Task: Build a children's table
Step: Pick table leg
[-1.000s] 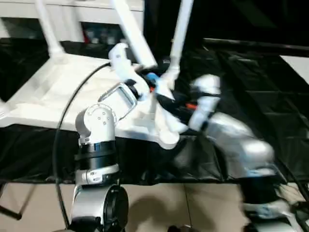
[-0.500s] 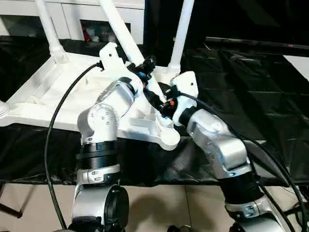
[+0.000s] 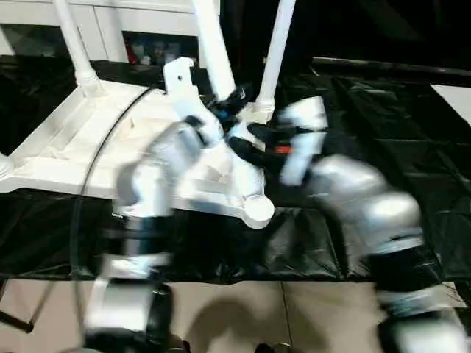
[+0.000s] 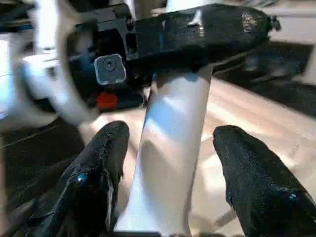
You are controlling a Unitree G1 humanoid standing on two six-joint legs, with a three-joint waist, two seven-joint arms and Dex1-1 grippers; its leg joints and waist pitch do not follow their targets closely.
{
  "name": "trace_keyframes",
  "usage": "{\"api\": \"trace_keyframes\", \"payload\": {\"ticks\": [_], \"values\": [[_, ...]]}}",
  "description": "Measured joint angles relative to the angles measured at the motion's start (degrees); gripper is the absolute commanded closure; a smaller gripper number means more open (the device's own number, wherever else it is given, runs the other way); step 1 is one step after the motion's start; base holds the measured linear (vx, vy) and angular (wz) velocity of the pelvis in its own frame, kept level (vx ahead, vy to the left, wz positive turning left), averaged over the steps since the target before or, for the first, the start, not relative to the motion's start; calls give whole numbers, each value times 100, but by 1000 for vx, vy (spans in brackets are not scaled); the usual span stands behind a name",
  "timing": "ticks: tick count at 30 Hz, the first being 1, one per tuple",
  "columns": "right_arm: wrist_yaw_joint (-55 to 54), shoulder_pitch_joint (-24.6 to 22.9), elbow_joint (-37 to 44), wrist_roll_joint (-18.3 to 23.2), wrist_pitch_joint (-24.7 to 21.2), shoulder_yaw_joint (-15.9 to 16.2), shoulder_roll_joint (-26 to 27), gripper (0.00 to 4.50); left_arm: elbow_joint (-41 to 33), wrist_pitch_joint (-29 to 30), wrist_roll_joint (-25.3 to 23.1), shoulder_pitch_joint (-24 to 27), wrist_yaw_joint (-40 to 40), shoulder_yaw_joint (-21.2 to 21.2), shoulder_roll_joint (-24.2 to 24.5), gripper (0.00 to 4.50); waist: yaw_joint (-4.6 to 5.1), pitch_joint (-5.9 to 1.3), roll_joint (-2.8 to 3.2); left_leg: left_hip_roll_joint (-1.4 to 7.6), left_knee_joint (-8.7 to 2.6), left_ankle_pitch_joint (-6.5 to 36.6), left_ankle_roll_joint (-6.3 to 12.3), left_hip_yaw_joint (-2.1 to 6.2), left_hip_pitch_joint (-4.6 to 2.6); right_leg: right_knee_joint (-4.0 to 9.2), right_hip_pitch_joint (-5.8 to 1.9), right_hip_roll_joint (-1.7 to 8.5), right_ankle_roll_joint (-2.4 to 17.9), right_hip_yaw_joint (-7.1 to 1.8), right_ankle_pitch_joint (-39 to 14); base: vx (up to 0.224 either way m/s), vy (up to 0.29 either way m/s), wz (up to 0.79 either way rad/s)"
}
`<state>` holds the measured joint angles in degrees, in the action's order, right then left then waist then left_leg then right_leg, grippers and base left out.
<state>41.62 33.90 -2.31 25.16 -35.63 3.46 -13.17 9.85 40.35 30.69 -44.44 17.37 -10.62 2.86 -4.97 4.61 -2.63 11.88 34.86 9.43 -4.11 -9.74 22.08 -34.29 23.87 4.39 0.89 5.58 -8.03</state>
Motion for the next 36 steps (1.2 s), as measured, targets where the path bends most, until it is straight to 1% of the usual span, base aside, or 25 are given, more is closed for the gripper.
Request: {"api": "trace_keyframes", "payload": {"ticks": [3, 4, 8, 10, 13, 18, 21, 24, 30, 36], "values": [[478, 2, -65, 243, -198, -72, -168, 98, 3, 138, 234, 0, 456, 35, 92, 262, -9, 0, 0, 0, 2, 0, 0, -3, 0, -4, 1, 0, 2, -2, 1, 0, 0, 0], [722, 10, -108, 364, -307, -88, -307, 72, 11, 232, 352, 0, 744, 52, 180, 262, -11, 0, 0, 0, 3, 0, 0, -4, -1, -4, 1, 0, 3, -4, 1, 0, 0, 0], [1423, 100, -327, 696, -573, -86, -574, 65, 4, 488, 800, 1, 1832, 139, 470, 262, -14, 0, 0, 0, 9, -1, 0, -5, -6, -12, -1, 1, 6, -6, 3, 0, 0, 0], [1683, 236, -437, 833, -683, -75, -634, 65, -1, 552, 905, 0, 2225, 276, 530, 262, -13, 0, 0, 1, 12, -2, 0, -5, -8, -14, -3, 1, 9, -6, 5, 0, 0, 0], [2034, 411, -562, 843, -759, 53, -826, 65, -1, 560, 909, -16, 2590, 497, 582, 262, -18, 0, -1, 2, 16, -3, -1, -5, -10, -16, -7, 2, 10, -6, 5, 0, 0, 0], [2288, 449, -761, 832, -843, 160, -871, 65, -12, 564, 938, -60, 2870, 607, 637, 262, -17, -1, -1, 2, 16, -3, -1, -5, -9, -17, -5, 2, 10, -6, 5, 0, 0, 0], [2523, 552, -870, 833, -937, 270, -1050, 65, -20, 588, 974, -60, 3055, 659, 710, 262, -18, -1, -1, 2, 16, -3, -1, -5, -8, -17, -4, 2, 10, -6, 5, 0, 0, 0], [2675, 616, -958, 832, -1010, 351, -1114, 65, -27, 589, 1022, -60, 3144, 659, 734, 262, -18, -1, -1, 2, 16, -3, -1, -5, -9, -17, -4, 2, 10, -6, 5, 0, 0, 0], [2814, 648, -1066, 836, -1072, 399, -1103, 65, -214, 623, 1076, -59, 3272, 710, 733, 262, -18, -1, -2, 2, 17, -3, -1, -5, -9, -18, -5, 2, 10, -6, 5, 0, 0, 0], [2898, 667, -1153, 841, -1130, 508, -1059, 65, -217, 626, 1084, -59, 3313, 772, 695, 262, -18, -1, -2, 3, 19, -3, -1, -5, -9, -19, -5, 2, 10, -6, 5, 0, 0, 0]]}}
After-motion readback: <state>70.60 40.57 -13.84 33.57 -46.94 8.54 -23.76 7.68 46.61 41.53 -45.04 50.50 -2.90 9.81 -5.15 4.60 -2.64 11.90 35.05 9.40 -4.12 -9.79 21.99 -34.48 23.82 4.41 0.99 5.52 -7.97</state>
